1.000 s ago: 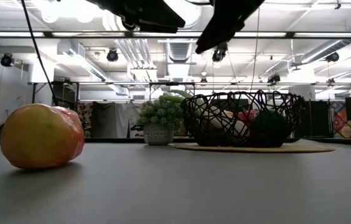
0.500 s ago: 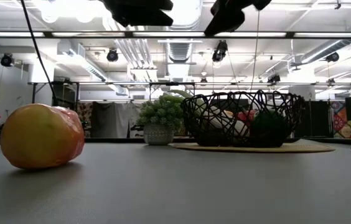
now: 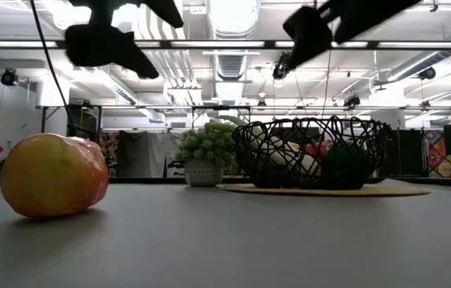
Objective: Build produce basket
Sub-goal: Put the red mango into the black wire basket
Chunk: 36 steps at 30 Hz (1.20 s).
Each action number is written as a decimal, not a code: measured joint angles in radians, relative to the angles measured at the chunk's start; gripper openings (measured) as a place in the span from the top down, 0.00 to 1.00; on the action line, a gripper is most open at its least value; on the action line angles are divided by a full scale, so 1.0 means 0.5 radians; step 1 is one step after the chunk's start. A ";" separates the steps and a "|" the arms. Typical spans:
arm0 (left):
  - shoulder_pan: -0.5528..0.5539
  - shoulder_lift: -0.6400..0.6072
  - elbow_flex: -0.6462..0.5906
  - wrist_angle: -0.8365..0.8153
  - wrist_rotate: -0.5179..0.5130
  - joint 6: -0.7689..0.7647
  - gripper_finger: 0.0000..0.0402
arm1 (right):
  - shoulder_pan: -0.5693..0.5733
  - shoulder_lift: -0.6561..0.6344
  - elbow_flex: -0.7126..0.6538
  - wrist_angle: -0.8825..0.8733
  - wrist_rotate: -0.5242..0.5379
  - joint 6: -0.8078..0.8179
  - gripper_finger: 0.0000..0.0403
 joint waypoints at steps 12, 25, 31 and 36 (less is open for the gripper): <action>-0.078 0.404 0.511 -0.786 0.256 -0.883 0.24 | -0.001 -0.115 -0.344 0.346 -0.001 -0.103 0.19; -0.147 0.858 0.879 -1.392 0.439 -1.324 0.24 | -0.002 -0.396 -0.501 0.365 -0.001 -0.116 0.19; -0.146 0.875 0.881 -1.384 0.419 -1.339 0.24 | -0.002 -0.496 -0.552 0.401 -0.001 -0.115 0.19; -0.146 0.875 0.875 -1.382 0.326 -1.380 0.24 | -0.002 -0.531 -0.573 0.406 -0.001 -0.118 0.19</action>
